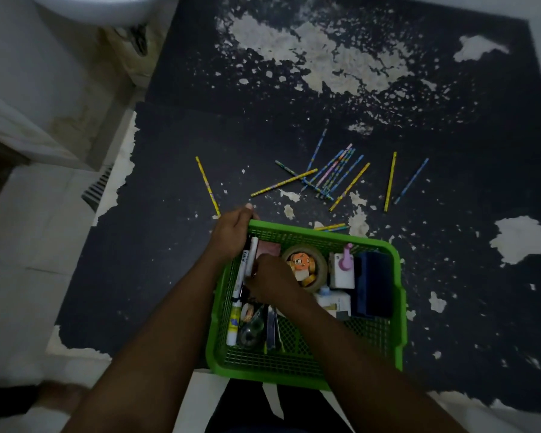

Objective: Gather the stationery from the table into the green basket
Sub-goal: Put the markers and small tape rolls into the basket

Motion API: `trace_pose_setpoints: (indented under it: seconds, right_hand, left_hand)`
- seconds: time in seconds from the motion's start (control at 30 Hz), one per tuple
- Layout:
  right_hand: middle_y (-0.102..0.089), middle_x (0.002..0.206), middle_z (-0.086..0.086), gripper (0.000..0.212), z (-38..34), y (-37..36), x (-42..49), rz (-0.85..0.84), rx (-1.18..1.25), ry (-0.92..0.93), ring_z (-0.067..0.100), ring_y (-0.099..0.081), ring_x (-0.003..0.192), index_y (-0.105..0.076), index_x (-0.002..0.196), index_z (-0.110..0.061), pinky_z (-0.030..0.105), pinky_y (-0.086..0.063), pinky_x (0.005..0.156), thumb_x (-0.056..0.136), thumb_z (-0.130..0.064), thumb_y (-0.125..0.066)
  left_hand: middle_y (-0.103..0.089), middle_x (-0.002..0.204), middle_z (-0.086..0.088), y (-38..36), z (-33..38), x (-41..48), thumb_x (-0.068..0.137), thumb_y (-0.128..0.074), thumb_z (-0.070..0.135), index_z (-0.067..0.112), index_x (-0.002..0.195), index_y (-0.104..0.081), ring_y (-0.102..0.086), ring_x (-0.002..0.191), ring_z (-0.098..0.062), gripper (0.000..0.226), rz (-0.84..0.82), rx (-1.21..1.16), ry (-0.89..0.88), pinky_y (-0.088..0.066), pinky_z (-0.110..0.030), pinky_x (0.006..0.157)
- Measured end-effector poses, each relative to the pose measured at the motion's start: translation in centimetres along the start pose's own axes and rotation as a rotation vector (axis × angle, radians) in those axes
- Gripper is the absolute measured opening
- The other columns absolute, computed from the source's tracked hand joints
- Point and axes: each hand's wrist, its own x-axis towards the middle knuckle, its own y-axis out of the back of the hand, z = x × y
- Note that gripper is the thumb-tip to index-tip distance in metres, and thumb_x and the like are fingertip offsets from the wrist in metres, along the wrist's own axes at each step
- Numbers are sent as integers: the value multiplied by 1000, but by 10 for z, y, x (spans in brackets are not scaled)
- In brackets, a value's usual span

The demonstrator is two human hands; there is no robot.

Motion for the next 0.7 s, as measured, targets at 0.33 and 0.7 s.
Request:
trace_pose_setpoints:
  seconds: [0.33,0.7]
  right_hand:
    - [-65,108,22,32,3,-23,21,45,71,-4,37,-61,98,-62,114,1,27,-27,65,103,-25,-48]
    - [-70,101,15,38,1,-10,22,204,45,15,31,-64,98,-61,115,-2,35,-48,80,91,-32,-67]
  left_hand:
    - [-66,69,-3,0,5,-3,109,-40,27,11,79,-70,-59,62,-3,45,2,6,-34,-45,-21,64]
    - [-64,69,-4,1,9,-6,110,-38,31,7,83,-69,-57,62,-5,48,-14,-20,-25,-44,-23,64]
